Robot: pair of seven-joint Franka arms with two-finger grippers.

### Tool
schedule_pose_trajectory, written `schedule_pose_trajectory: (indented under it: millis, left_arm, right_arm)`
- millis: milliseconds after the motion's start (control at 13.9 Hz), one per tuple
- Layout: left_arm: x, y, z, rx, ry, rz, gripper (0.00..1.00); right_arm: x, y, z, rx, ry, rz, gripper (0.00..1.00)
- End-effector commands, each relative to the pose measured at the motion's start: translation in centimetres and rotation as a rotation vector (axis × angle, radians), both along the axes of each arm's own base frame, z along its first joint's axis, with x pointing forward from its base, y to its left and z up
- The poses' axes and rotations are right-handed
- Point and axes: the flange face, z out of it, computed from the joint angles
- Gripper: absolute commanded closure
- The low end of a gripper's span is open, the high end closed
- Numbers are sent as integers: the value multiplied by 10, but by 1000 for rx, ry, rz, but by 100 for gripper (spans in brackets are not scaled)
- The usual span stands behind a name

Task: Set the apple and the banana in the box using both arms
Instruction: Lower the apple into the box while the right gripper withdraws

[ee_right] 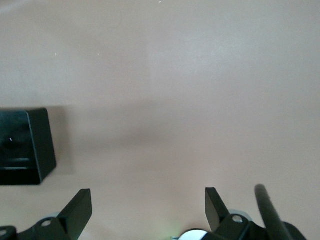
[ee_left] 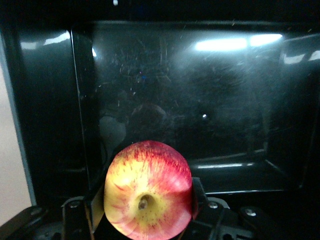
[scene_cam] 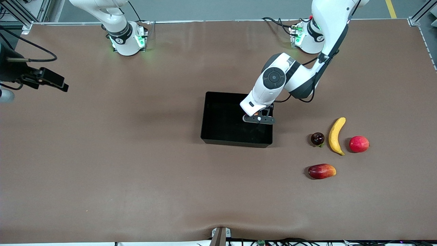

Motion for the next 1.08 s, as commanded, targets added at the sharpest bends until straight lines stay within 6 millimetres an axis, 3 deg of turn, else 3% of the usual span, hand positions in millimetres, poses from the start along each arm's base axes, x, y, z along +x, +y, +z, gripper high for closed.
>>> schedule_pose_trajectory:
  millis: [0,215,502,645,717,789,861,932,1004]
  left_arm:
    - [-10,-2,-13,17,-7,30,100]
    - [-15,-4,-27,27,20,38,100]
    - [-16,-5,-41,20,28,43,100]
    - [-17,-9,-45,11,24,88,100]
    - [-22,-13,-49,17,32,101,89]
    - [-23,-14,-51,19,35,105,68]
    - [-22,-13,-50,20,34,117,29]
    - [-22,-14,-48,21,30,132,0]
    - [-21,-14,-44,20,25,140,0]
  right_arm:
    - [-15,-37,-11,-1,-14,61,0]
    - [-16,-59,-12,2,-22,108,0]
    - [-26,-53,8,-7,-56,111,0]
    - [-36,-35,19,-11,-70,145,0]
    - [-39,-32,20,-13,-69,149,0]
    - [-39,-35,17,-12,-71,144,0]
    - [-41,-34,18,-12,-74,144,0]
    - [-40,-32,19,-13,-80,148,0]
    - [-40,-31,19,-13,-82,150,0]
